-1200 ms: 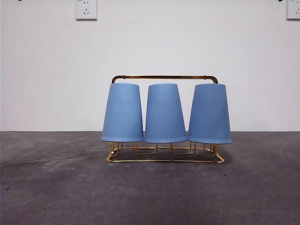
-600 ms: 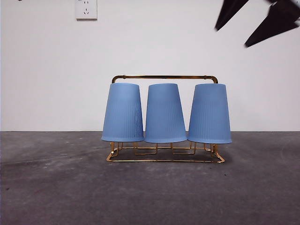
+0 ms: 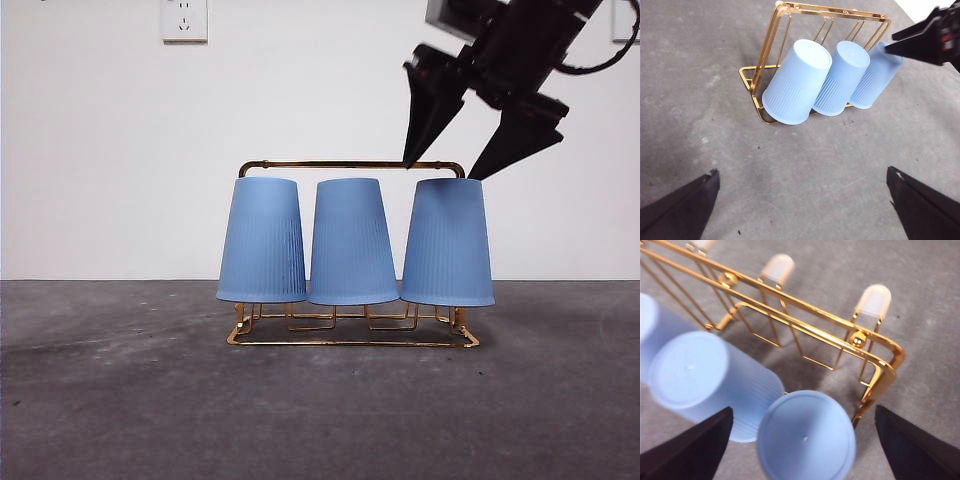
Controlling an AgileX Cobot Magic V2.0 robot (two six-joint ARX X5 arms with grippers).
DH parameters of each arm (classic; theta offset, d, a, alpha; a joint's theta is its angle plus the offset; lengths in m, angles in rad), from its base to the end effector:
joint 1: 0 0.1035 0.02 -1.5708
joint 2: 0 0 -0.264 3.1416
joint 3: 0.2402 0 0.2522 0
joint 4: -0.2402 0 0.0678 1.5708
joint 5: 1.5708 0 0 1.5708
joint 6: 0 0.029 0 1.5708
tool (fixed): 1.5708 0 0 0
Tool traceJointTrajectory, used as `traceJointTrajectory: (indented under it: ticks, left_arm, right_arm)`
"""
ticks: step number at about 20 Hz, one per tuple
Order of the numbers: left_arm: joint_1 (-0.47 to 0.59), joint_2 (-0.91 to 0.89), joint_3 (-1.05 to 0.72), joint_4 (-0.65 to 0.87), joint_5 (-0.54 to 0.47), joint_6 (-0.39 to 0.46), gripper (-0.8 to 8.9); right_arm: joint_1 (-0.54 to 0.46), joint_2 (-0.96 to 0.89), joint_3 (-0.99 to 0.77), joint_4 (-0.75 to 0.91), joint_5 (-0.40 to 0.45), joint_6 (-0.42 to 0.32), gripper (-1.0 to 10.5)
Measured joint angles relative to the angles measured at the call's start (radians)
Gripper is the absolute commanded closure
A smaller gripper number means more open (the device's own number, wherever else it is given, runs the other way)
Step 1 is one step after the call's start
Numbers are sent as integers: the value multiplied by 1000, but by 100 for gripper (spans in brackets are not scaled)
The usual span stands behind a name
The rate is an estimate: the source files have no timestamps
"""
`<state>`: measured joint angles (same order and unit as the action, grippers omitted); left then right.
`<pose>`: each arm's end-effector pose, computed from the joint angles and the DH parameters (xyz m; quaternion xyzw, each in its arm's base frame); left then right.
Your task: The left arm pick up the left cup on cup holder and place it on desk, then the right arm insert the right cup into the first cup, and then the left arm insert the mid cup into the first cup
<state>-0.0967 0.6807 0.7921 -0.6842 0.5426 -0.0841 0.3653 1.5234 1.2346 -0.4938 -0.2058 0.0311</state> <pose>0.1274 -0.0274 0.3063 -0.1007 0.2879 -0.2896 0.9072 0.3039 0.1226 0.2871 -0.0166 0.3842 0.2544 0.8873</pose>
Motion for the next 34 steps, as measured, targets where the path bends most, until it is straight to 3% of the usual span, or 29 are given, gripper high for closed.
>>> traceJointTrajectory:
  ticks: [11,17,22,34]
  left_arm:
    - [0,0,0,1,0,0,283]
    - [0,0,0,1,0,0,283]
    - [0,0,0,1,0,0,283]
    - [0,0,0,7,0,0,283]
  right_arm:
    - [0,66,1,-24,23,0,490]
    - [0,96,1,-46,23,0,652]
    - [0,89,1,-44,24,0,673]
    - [8,-275,1,-85,50,0,673]
